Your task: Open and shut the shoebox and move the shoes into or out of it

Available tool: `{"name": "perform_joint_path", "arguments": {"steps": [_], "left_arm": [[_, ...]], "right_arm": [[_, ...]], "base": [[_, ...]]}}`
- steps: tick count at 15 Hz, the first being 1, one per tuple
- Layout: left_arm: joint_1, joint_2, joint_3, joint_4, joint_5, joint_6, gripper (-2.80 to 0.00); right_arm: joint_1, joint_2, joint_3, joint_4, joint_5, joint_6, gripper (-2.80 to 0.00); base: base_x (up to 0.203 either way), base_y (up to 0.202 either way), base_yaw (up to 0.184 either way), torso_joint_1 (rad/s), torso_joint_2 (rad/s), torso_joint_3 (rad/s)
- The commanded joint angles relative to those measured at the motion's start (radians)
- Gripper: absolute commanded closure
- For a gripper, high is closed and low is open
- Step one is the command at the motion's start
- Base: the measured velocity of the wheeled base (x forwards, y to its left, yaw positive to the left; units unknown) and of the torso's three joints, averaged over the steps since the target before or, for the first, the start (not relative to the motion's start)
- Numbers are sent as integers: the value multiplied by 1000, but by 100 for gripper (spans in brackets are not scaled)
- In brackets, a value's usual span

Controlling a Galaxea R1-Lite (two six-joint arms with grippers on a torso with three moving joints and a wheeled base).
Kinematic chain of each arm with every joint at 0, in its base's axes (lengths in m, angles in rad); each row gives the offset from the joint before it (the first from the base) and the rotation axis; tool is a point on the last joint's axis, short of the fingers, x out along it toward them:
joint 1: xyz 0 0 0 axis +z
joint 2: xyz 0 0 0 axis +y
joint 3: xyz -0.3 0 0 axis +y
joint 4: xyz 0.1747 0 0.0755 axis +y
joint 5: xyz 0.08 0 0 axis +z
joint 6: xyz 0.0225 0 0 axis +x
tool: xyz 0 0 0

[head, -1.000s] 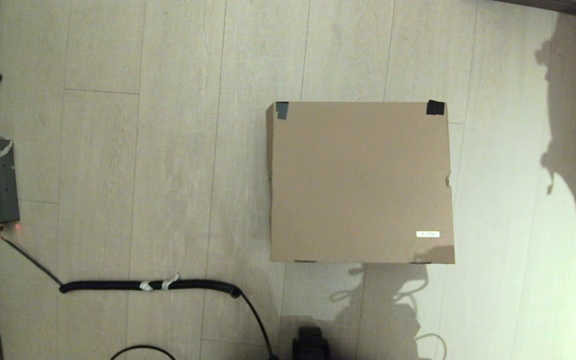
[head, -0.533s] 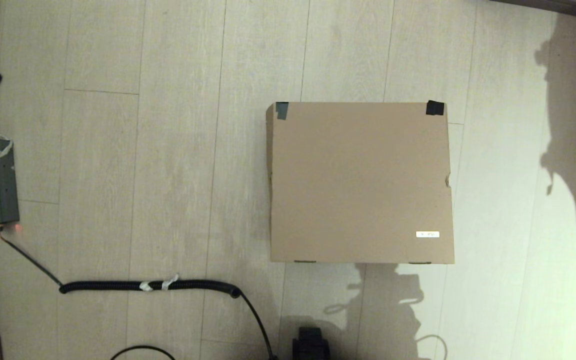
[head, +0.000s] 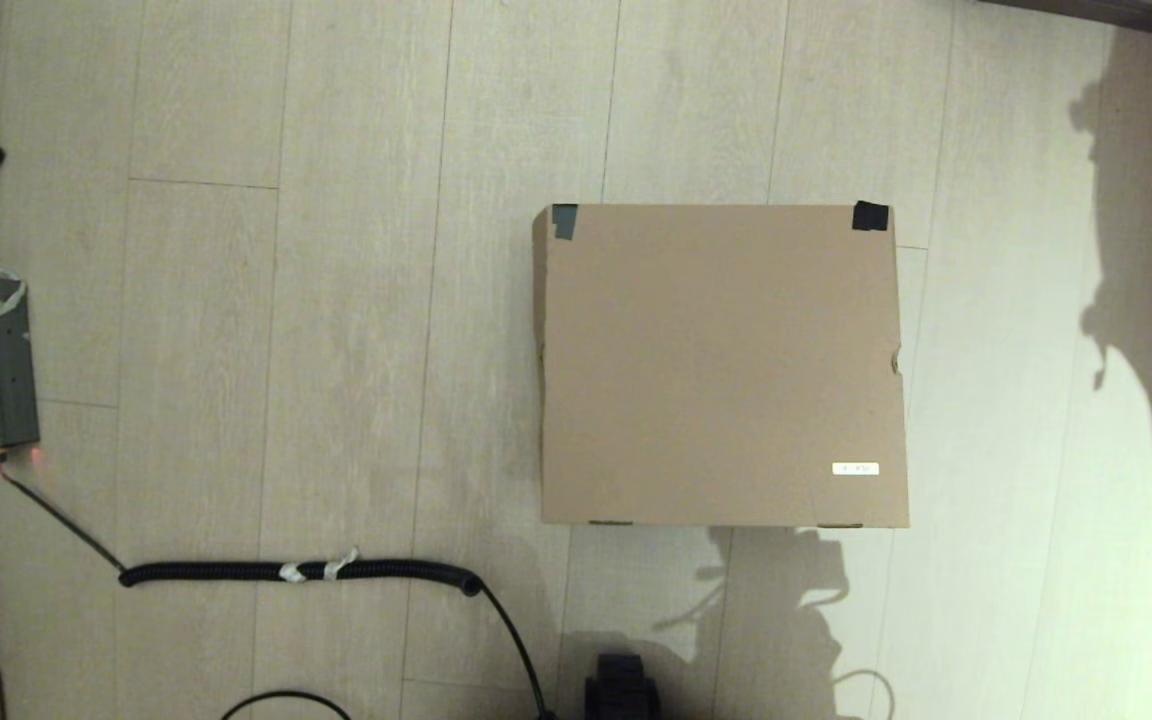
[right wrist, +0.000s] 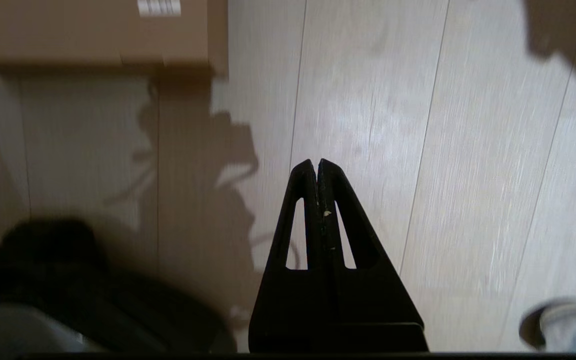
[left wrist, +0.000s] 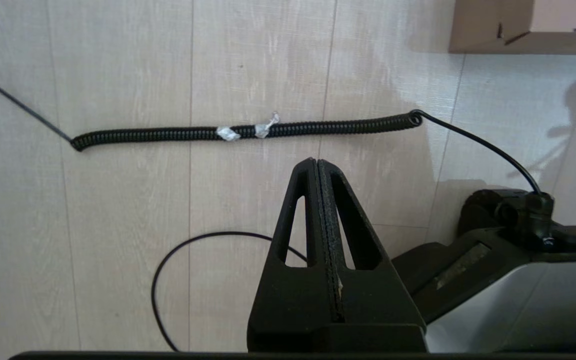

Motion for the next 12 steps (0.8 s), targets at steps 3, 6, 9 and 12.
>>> {"name": "perform_joint_path", "arguments": {"steps": [3, 6, 9, 12], "left_arm": [[-1, -12, 2, 0, 0, -1, 0], [-1, -12, 2, 0, 0, -1, 0], [-1, -12, 2, 0, 0, -1, 0], [-1, -12, 2, 0, 0, -1, 0]], "right_arm": [[0, 5, 41, -74, 1, 27, 0], [0, 5, 41, -80, -7, 90, 0], [-2, 5, 39, -81, -14, 105, 0], [-2, 5, 40, -82, -14, 107, 0]], "base": [[0, 0, 0, 0, 0, 0], [0, 0, 0, 0, 0, 0], [0, 0, 0, 0, 0, 0], [0, 0, 0, 0, 0, 0]]}}
